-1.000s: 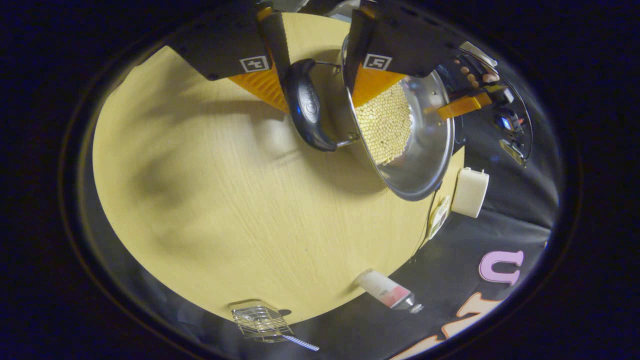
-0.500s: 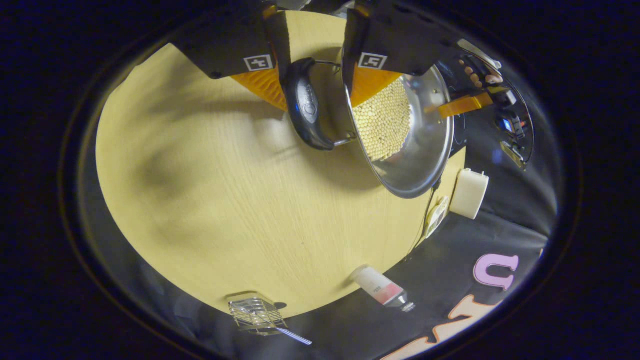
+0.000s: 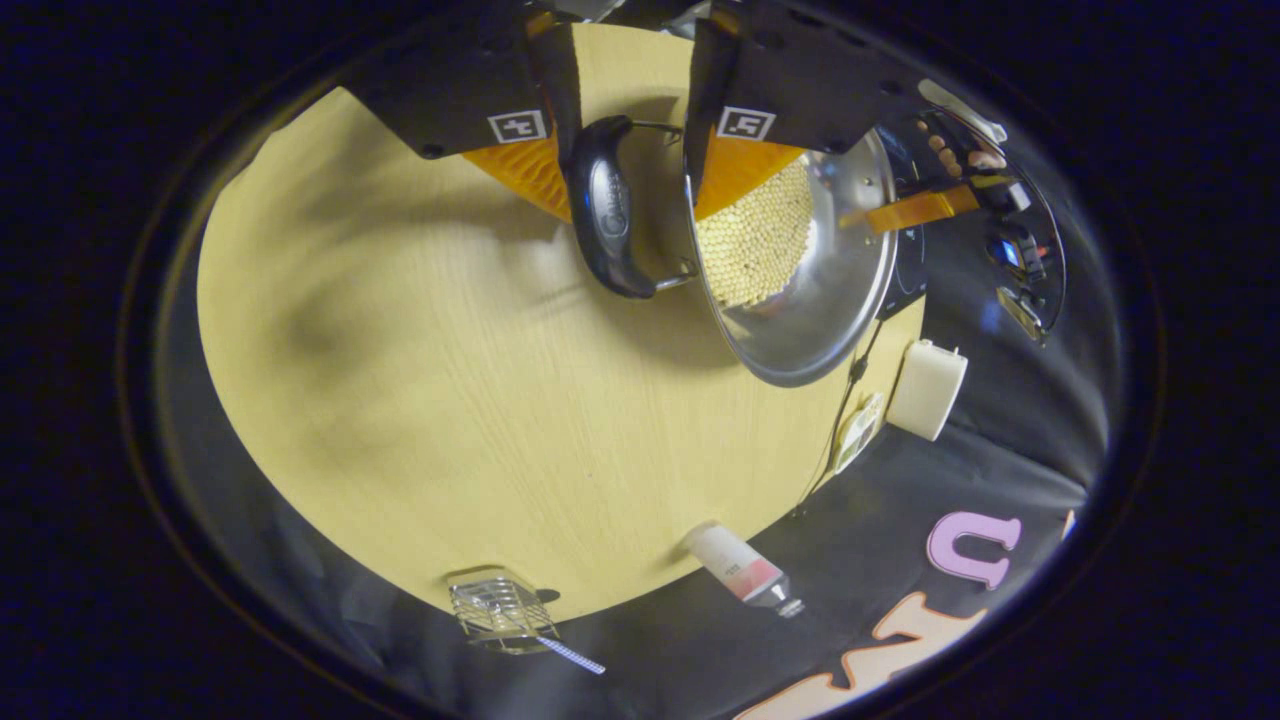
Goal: First push the handle of the pot to place it horizontally, then grasp the pot with both hands and set it on the induction cooktop.
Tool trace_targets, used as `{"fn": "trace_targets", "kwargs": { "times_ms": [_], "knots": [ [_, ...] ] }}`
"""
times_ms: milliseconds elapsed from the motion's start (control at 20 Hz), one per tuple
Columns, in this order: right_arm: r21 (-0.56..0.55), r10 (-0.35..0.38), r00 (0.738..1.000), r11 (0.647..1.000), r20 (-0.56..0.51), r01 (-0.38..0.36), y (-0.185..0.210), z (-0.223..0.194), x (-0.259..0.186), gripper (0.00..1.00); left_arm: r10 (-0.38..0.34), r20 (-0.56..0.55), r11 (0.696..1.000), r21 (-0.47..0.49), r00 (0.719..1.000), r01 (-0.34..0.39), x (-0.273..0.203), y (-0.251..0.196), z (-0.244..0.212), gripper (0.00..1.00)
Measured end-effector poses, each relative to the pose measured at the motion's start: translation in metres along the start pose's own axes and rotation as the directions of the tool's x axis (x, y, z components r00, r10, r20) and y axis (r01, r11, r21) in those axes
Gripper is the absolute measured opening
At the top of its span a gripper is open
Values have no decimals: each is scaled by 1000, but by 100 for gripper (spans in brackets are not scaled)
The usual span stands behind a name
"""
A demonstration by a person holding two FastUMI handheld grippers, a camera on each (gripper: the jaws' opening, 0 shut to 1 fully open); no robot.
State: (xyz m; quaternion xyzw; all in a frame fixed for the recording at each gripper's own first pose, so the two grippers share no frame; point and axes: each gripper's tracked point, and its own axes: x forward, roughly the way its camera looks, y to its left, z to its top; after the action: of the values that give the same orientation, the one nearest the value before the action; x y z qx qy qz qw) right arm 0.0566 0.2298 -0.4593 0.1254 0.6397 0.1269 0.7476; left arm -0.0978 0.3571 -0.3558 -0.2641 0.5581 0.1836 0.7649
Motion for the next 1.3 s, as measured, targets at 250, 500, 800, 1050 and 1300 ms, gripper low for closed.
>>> {"fn": "trace_targets", "kwargs": {
  "times_ms": [250,500,800,1050,1300],
  "knots": [
    [40,1,998,999,-63,2,-7,-9,6,47,-51,-25,998,-37,998,50,0,-2,-7,59],
    [31,10,990,1000,-140,-6,-10,-9,11,51,-69,-43,997,-35,997,67,-1,-3,-7,57],
    [11,5,990,1000,-140,-3,-12,3,17,72,-68,-60,998,-18,996,67,-2,-2,-8,59],
    [-88,1,992,996,-129,-12,-6,15,9,62,-64,-70,998,-9,995,64,-5,-2,-8,57],
    [-145,-4,993,989,-120,-14,-8,9,11,43,-55,-70,998,20,996,56,-3,-2,-9,55]
  ]
}}
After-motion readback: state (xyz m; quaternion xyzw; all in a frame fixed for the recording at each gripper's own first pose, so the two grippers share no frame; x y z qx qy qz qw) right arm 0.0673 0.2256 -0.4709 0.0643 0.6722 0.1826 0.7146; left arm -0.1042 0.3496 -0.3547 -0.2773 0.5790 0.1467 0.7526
